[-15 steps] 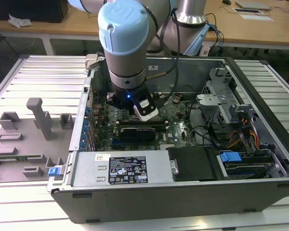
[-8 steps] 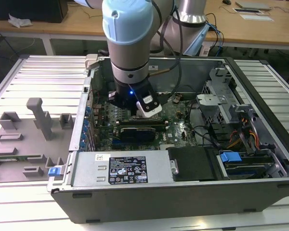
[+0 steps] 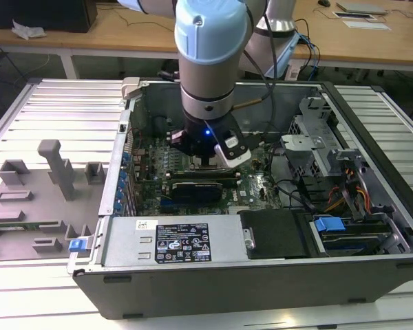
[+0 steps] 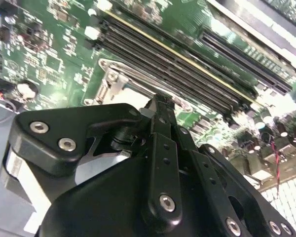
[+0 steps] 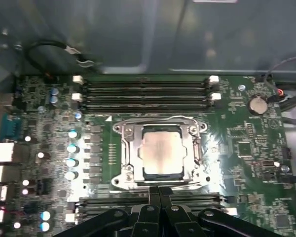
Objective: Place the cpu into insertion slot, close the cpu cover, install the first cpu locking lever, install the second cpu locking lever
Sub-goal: 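Install the second cpu locking lever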
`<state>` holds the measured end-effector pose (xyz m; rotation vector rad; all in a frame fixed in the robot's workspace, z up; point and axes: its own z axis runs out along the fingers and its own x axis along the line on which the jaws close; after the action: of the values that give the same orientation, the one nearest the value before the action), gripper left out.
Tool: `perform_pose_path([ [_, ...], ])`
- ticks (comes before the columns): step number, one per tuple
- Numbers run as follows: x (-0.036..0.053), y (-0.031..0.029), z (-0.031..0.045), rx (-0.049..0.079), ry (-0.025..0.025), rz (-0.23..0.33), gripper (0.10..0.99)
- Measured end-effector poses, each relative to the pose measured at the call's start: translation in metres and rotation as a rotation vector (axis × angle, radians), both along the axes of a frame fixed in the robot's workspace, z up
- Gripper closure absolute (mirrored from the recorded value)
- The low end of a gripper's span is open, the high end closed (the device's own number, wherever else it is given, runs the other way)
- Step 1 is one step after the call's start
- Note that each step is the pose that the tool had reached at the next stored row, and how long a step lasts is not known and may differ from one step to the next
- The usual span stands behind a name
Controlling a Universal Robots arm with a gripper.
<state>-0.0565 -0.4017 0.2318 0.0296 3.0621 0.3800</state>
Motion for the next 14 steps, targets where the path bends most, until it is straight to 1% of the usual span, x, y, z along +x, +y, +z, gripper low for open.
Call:
perform_pose_path([
  [3, 0.0021, 0.0039, 0.0001, -0.022, 0.0010, 0.000, 0.980],
  [4, 0.0027, 0.0063, 0.0000, -0.032, 0.0012, 0.000, 0.980],
  [5, 0.0030, 0.0090, 0.0000, -0.036, 0.0012, 0.000, 0.980],
  [6, 0.0035, 0.0149, 0.0000, -0.041, 0.0012, 0.000, 0.980],
  [8, 0.0039, 0.0230, -0.0001, -0.045, 0.0011, 0.000, 0.980],
  [9, 0.0043, 0.0313, 0.0000, -0.050, 0.0011, 0.000, 0.980],
  [11, 0.0045, 0.0389, 0.0000, -0.058, 0.0012, 0.000, 0.980],
  [12, 0.0046, 0.0422, 0.0000, -0.071, 0.0012, 0.000, 0.980],
  [14, 0.0047, 0.0456, 0.0002, -0.091, 0.0013, 0.000, 0.980],
])
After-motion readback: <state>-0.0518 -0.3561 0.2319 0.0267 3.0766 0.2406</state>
